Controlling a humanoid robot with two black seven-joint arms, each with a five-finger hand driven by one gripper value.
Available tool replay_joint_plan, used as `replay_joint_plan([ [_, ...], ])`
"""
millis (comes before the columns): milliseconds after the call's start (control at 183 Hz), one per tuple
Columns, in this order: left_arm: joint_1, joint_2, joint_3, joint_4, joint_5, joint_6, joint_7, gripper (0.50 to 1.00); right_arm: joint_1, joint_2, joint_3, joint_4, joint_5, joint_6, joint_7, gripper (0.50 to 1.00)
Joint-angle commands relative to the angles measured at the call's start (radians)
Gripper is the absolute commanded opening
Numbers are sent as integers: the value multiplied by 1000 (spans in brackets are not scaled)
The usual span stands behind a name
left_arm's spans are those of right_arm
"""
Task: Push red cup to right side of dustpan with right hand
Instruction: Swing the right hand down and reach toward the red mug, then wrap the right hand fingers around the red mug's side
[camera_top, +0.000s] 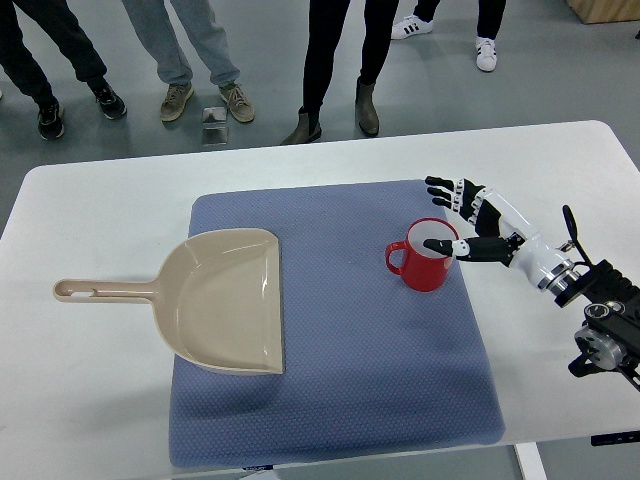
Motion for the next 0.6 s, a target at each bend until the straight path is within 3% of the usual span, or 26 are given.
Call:
replay_joint_plan([
  [0, 0, 0, 0, 0, 0, 0, 0, 1000, -2, -1, 0, -2, -1, -8, 0, 928],
  [597, 0, 0, 0, 0, 0, 0, 0, 1000, -11, 2, -2, -3, -21, -27, 0, 928],
])
